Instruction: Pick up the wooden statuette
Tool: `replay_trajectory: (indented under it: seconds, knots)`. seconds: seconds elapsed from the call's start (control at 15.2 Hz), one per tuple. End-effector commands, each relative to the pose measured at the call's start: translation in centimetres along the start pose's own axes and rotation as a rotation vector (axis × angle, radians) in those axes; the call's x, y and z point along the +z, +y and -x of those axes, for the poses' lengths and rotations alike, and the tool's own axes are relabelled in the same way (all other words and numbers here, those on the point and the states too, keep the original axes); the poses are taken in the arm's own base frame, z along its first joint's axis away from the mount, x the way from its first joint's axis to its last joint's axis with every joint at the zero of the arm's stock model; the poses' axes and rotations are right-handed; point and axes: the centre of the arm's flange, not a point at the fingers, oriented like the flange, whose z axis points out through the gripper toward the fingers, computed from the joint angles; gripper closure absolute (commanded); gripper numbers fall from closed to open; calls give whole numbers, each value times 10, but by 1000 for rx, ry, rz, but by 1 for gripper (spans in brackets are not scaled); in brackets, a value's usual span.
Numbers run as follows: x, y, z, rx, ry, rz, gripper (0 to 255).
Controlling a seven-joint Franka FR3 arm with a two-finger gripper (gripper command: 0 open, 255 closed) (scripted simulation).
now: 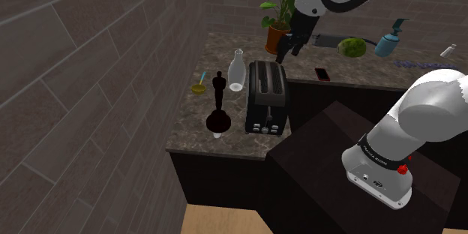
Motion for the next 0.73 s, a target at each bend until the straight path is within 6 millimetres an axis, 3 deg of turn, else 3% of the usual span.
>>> replay_trajectory:
  seconds: [0.0, 0.66]
  knots:
    - [20, -12, -12, 2, 32, -3, 0]
    - [108, -69, -71, 8, 173, -15, 0]
